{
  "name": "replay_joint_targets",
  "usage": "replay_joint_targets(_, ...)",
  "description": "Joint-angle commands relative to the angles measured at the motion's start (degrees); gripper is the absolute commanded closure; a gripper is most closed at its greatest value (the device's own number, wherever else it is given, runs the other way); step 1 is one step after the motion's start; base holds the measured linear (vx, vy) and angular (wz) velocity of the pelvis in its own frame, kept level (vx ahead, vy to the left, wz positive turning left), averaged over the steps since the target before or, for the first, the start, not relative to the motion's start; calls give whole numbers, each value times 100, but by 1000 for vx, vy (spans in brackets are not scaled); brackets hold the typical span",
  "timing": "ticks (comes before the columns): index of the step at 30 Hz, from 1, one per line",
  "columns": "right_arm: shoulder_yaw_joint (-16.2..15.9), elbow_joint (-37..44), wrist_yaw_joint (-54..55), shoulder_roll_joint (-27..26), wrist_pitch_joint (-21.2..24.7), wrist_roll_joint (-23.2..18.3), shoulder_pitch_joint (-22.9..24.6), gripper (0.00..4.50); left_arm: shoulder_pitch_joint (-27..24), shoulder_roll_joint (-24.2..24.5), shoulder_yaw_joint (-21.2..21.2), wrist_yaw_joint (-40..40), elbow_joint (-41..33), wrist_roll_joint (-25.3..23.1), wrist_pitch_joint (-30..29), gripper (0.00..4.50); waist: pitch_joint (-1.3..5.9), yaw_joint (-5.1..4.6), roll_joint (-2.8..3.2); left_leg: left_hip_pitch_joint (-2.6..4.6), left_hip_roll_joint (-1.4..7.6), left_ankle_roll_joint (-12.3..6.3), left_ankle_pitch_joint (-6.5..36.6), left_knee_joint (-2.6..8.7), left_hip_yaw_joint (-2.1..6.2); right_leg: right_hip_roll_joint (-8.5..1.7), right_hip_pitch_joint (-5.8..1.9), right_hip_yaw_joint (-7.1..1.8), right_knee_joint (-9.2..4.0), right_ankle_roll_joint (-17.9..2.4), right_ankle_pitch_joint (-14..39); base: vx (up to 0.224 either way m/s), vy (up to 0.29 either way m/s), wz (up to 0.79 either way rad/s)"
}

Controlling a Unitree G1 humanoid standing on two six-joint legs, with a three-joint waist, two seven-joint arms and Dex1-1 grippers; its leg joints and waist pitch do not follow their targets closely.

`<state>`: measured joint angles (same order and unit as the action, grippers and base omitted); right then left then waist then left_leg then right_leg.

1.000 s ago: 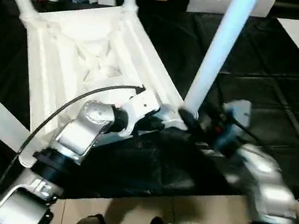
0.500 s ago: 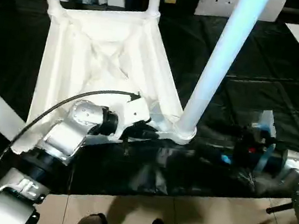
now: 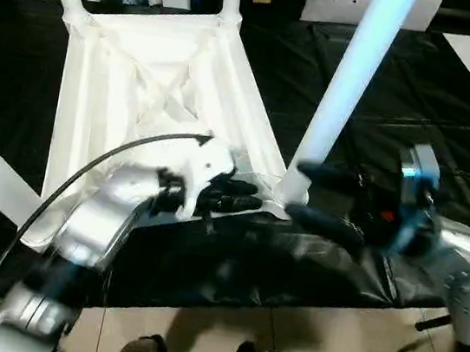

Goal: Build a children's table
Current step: Rotate leg to tighten

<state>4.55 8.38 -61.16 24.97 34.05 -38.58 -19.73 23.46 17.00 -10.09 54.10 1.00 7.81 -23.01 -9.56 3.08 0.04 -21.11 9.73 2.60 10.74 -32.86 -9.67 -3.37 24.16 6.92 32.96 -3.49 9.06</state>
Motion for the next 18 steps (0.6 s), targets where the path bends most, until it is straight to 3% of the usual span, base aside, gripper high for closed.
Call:
replay_joint_targets(1,17,162,343,-182,-125,9,-16,0,-535,-104,195,-387,-796,231,-320,300,462,6,-18,3,359,-843,237,286,137,-558,-418,-402,-388,-875,1555,0,0,0)
replay_joint_targets(5,-18,96,664,-381,-270,212,-39,0,-1309,-177,211,-697,-1586,345,-449,272,401,-18,-25,-5,348,-775,492,317,125,-544,-391,-401,-474,-778,1936,0,0,0)
replay_joint_targets(7,-12,-15,925,-489,-411,393,-82,0,-1780,-204,212,-824,-1985,400,-465,252,332,-40,-54,31,323,-610,873,353,116,-542,-348,-396,-585,-528,2663,0,0,0)
replay_joint_targets(10,71,-229,1396,-615,-725,713,-160,0,-2358,-121,276,-943,-2415,402,-518,224,296,-79,-76,36,305,-467,1062,373,130,-547,-323,-394,-642,-259,3144,0,0,0)
replay_joint_targets(13,252,-655,1977,-666,-1123,1109,-349,0,-2922,163,397,-890,-2811,446,-620,208,308,-117,-100,55,306,-449,1058,382,143,-532,-309,-404,-618,-203,3070,0,0,0)
replay_joint_targets(16,380,-906,2308,-680,-1314,1297,-467,0,-3188,294,497,-863,-3028,547,-682,173,300,-125,-73,91,325,-426,1060,381,130,-532,-273,-420,-611,-287,2947,0,0,0)
replay_joint_targets(17,441,-1033,2458,-684,-1406,1377,-530,0,-3346,375,572,-830,-3134,607,-691,173,300,-117,-57,94,332,-417,1039,387,125,-524,-277,-429,-588,-334,2820,0,0,0)
replay_joint_targets(18,517,-1211,2681,-670,-1514,1495,-615,0,-3606,500,707,-749,-3269,687,-690,158,321,-118,-75,45,350,-460,834,395,140,-520,-317,-435,-503,-471,2375,0,0,0)
